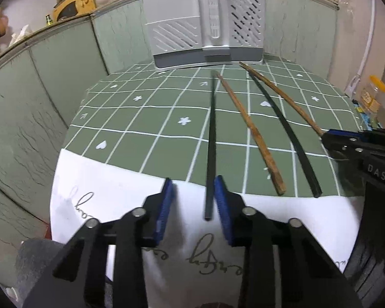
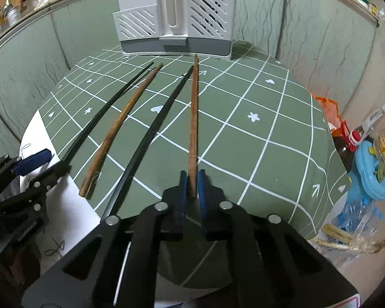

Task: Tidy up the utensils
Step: 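Close the left tool on a black chopstick while the right tool grips a bamboo one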

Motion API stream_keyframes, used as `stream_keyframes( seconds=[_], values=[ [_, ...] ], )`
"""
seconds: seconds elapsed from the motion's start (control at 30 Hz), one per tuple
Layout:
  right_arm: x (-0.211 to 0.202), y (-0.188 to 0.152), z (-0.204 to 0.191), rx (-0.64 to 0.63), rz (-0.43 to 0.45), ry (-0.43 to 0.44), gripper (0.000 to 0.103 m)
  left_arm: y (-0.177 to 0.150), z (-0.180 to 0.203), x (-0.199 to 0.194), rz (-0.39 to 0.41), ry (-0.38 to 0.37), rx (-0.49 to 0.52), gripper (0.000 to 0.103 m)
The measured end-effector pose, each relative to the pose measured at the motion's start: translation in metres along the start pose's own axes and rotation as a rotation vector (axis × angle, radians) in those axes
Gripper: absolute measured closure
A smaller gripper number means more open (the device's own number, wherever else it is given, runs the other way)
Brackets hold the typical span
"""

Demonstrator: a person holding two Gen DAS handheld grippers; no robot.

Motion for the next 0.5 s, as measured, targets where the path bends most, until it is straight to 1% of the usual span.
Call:
stream_keyframes(
  seconds=[0.07,0.23,0.33,0.5],
  values=[
    [-0.001,-0.001,0.001,0.016,0.004,-0.004,0.097,0.0,-0.005,0.001,-0.005,0.019,-0.012,0.087],
    [-0.002,0.0,0.003,0.033,0.007,0.007,0.097,0.002,-0.012,0.002,-0.011,0.001,-0.044,0.095],
    [-0.004,0.0,0.006,0.034,0.009,0.005,0.097,0.002,-0.016,0.001,-0.019,-0.034,-0.075,0.095],
    [-0.012,0.001,0.009,0.035,0.02,0.012,0.097,0.002,-0.016,0.0,-0.021,-0.062,-0.094,0.095]
  ],
)
Point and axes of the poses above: each gripper's, at about its wrist camera, not at the fingertips, and x roughly the way its jaws point, z to its right, y to its top, the point moved 9 cm from there along x, roughly the way its jaws point, and after that the axes turned 6 degrees about y, right-handed, at the moved point
